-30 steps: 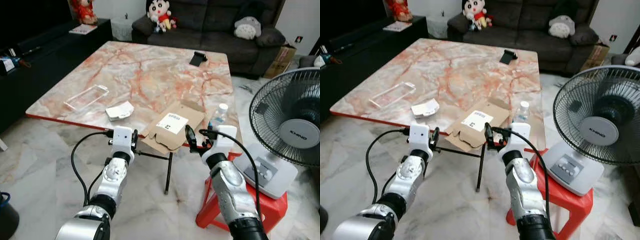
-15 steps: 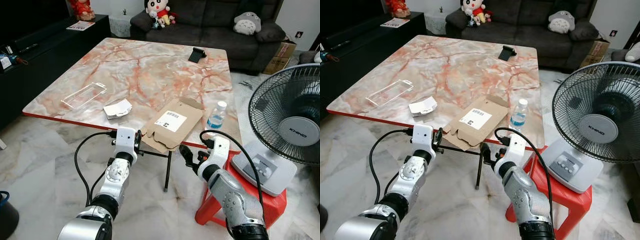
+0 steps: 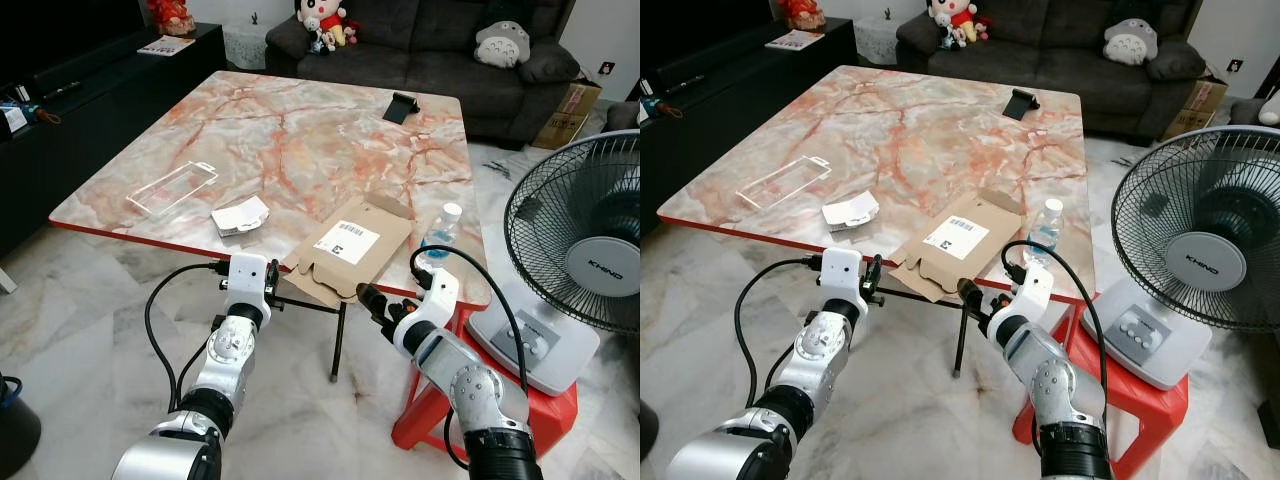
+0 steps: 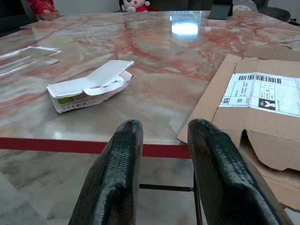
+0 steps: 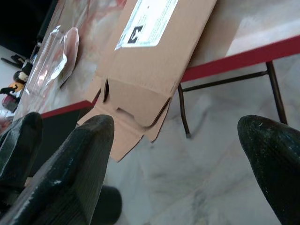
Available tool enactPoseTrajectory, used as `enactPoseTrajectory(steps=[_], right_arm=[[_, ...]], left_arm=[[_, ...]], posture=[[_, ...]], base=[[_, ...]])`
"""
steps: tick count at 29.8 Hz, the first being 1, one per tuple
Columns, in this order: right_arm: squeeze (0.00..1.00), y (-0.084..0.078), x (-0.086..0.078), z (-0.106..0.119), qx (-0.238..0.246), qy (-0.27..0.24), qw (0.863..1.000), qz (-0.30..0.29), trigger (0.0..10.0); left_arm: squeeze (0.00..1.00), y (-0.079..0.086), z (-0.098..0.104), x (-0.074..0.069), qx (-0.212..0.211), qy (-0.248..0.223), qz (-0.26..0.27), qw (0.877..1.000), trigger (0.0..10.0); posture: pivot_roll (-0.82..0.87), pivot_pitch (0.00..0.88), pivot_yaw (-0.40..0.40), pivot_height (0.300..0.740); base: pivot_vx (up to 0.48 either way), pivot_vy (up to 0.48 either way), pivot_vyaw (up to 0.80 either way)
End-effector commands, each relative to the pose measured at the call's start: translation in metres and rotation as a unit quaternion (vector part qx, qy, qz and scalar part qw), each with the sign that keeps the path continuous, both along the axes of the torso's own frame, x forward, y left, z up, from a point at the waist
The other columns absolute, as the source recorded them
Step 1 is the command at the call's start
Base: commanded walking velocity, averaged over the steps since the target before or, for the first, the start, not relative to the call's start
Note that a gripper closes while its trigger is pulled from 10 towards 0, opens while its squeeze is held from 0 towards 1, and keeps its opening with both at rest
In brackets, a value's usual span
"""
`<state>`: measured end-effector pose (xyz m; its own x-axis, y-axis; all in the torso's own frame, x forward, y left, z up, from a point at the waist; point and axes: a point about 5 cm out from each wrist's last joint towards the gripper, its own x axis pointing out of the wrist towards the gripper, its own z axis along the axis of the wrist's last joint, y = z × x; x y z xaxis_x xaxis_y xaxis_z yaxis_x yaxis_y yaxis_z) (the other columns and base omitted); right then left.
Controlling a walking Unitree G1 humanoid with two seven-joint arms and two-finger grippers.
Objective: Picking trash to rubbish bin
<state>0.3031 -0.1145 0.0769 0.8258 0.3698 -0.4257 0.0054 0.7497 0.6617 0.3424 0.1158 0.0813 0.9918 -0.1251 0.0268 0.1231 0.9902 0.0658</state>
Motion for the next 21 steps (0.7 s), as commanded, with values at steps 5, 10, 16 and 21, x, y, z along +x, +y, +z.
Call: enactPoseTrajectory(steps=[5,10,16,21], right_arm=[[0.00,0.007,0.008,0.000,0.004,0.008,1.000,0.015,10.0],[0.00,0.016,0.015,0.000,0.012,0.007,1.000,0.021,10.0],[0.00,0.020,0.020,0.001,0.018,0.005,1.000,0.022,10.0],[0.00,0.020,0.022,-0.003,0.013,0.006,1.000,0.022,10.0]], left_arm=[[0.00,0.000,0.003,0.003,-0.005,0.002,0.002,1.000,10.0],[0.00,0.003,0.004,0.004,-0.003,0.001,0.001,1.000,10.0],[0.00,0.004,0.005,0.005,-0.001,-0.001,0.003,1.000,10.0],[0.00,0.002,0.004,0.003,0.001,-0.001,-0.001,1.000,10.0]], posture=[[-0.18,0.018,-0.052,0.740],[-0.17,0.030,-0.046,0.740],[-0.16,0.033,-0.047,0.740],[-0.16,0.033,-0.049,0.740]], base=[[0.000,0.000,0.00],[0.000,0.000,0.00],[0.000,0.000,0.00],[0.000,0.000,0.00]])
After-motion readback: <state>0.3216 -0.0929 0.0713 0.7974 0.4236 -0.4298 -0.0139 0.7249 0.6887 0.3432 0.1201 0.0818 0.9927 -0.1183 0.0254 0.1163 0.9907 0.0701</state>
